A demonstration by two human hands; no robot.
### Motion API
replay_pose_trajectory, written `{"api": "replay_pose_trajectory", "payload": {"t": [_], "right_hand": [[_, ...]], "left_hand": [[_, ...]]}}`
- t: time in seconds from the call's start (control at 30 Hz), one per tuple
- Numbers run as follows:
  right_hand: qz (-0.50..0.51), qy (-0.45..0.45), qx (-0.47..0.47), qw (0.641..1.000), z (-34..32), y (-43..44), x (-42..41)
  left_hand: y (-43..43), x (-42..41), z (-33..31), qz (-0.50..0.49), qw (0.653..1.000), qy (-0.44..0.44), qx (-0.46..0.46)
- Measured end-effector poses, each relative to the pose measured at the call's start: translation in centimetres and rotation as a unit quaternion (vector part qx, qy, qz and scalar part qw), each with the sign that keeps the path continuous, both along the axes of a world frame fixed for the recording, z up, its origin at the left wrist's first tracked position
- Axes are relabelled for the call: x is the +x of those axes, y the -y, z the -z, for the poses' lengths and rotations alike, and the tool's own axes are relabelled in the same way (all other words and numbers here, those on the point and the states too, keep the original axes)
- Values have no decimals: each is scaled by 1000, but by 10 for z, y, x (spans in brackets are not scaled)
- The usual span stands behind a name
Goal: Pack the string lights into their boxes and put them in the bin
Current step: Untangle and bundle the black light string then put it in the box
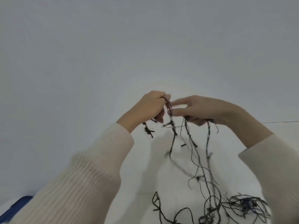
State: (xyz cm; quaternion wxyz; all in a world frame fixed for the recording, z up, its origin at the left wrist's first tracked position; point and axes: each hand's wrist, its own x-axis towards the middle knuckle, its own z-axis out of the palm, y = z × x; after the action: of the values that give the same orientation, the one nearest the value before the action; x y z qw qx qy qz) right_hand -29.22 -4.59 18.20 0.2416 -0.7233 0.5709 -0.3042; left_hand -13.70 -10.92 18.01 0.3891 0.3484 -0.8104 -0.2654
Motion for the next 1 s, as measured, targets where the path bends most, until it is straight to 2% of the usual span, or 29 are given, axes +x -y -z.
{"api": "replay_pose_trajectory", "payload": {"t": [0.07,0.13,0.2,0.23,0.27,0.33,0.43,0.5,0.6,0.67,0.7,0.73,0.77,0.8,0.83,0.87,0.93,1.0], "right_hand": [[-43,54,23,997,4,3,9],[-43,158,42,986,5,8,8],[-39,207,61,976,4,8,3],[-35,199,64,977,3,8,0],[-28,160,56,985,3,7,-4],[-5,26,33,999,4,7,-14],[54,-177,21,982,11,6,-31],[48,-263,90,959,23,2,-35],[-34,-352,217,910,53,-9,-23],[-57,-401,216,889,73,-12,-18],[-45,-375,182,908,79,-12,-15],[-39,-277,147,949,82,-12,-13],[-53,-130,125,982,86,-11,-11],[-92,23,117,989,92,-10,-7],[-121,136,125,975,99,-8,-5],[-135,196,142,961,108,-9,-2],[-113,213,176,954,126,-13,-4],[-73,236,194,949,144,-17,-20]], "left_hand": [[3,-5,-6,-52,993,51,-88],[12,-2,-5,-101,980,90,-144],[19,3,0,-108,982,100,-122],[21,6,2,-108,983,110,-96],[24,8,4,-107,984,130,-59],[26,18,9,-99,976,190,44],[20,34,13,-83,953,235,172],[15,39,10,-66,957,199,202],[3,38,4,-27,965,152,213],[-9,29,7,-8,966,183,182],[-16,21,12,-1,965,204,163],[-22,12,20,3,964,220,148],[-27,3,29,5,963,232,134],[-30,-5,38,6,964,237,122],[-30,-10,47,4,965,237,111],[-28,-11,56,4,965,237,109],[-20,-3,77,31,956,248,154],[-14,15,105,101,924,281,240]]}}
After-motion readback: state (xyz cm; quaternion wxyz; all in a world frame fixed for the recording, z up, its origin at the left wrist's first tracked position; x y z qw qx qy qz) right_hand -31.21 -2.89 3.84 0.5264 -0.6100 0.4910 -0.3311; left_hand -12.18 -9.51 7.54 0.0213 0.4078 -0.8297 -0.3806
